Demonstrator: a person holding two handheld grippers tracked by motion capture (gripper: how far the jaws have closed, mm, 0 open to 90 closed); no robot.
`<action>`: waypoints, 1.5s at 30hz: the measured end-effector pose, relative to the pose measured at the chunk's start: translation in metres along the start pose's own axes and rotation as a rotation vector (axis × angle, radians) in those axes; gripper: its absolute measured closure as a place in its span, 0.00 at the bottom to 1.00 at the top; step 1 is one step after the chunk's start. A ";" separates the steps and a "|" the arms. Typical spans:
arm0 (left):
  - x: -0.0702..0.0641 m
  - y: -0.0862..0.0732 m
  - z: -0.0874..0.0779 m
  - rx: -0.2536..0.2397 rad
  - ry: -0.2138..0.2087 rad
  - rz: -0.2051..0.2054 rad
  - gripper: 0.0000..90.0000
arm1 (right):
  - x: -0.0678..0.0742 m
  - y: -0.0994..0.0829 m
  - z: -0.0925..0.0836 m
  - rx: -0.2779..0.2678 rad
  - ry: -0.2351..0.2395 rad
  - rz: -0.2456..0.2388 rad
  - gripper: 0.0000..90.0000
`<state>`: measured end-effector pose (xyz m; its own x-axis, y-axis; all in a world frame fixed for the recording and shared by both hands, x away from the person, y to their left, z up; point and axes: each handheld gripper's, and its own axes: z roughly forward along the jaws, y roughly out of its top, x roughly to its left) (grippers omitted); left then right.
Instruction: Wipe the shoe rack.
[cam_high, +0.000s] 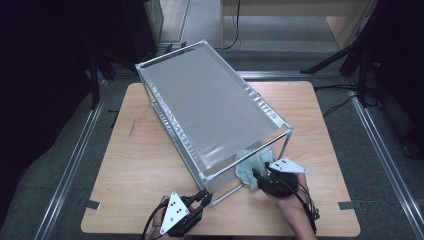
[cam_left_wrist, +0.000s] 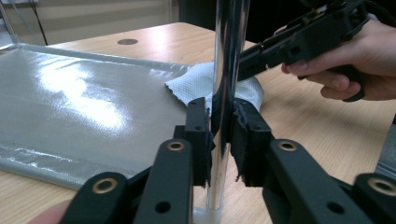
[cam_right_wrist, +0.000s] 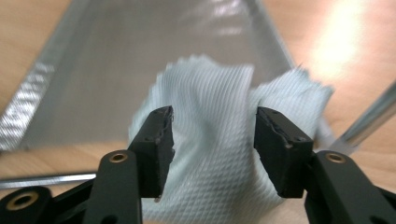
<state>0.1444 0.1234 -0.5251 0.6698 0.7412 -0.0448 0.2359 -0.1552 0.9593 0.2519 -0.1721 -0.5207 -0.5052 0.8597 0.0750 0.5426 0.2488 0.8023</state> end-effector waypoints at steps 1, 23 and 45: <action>0.000 0.000 0.000 0.000 0.000 0.000 0.89 | 0.000 0.000 0.000 0.000 0.000 0.000 0.52; 0.000 0.000 -0.001 0.007 0.010 0.008 0.90 | -0.008 -0.013 0.019 0.047 -0.091 0.023 0.64; 0.000 -0.001 -0.001 0.003 0.002 0.002 0.91 | 0.033 -0.009 0.039 0.061 -0.011 -0.074 0.91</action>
<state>0.1440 0.1244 -0.5261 0.6688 0.7423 -0.0422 0.2365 -0.1586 0.9586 0.2569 -0.1289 -0.5490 -0.5384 0.8426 0.0098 0.5439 0.3387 0.7678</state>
